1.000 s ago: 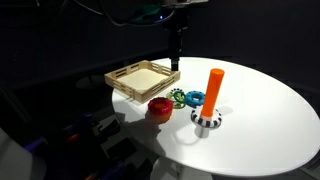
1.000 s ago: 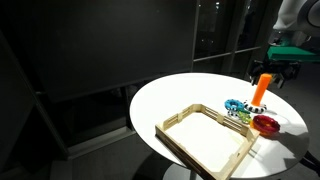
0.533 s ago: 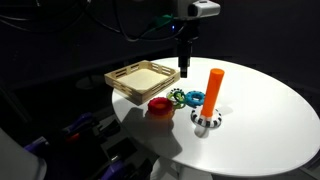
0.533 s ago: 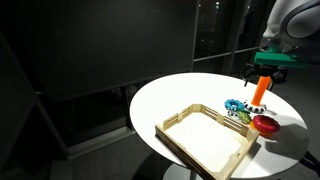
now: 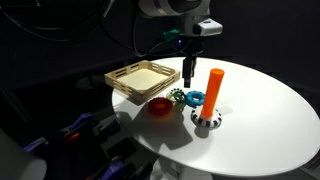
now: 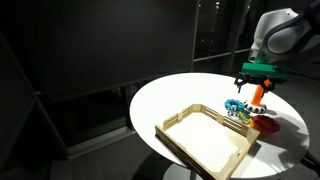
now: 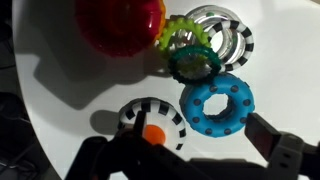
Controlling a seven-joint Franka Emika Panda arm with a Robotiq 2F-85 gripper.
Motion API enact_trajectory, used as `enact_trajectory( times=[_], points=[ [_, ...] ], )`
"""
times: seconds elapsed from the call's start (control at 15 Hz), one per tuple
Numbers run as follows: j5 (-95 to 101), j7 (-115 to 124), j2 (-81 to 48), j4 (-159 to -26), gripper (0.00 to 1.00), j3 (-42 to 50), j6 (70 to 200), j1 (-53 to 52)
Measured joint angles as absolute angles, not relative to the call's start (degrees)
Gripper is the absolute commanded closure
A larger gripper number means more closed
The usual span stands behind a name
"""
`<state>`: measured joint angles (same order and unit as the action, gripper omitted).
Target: Put the blue ring in the crate
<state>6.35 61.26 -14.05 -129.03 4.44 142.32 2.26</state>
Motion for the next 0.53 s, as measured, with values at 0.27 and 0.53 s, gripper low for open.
enact_trajectory(
  times=[0.27,0.53],
  points=[
    [6.3,63.2,-17.7,-127.7,0.0,6.5,143.6,1.1],
    [5.9,63.8,-20.9,-126.4,0.0,7.7,144.3,1.0]
  ],
)
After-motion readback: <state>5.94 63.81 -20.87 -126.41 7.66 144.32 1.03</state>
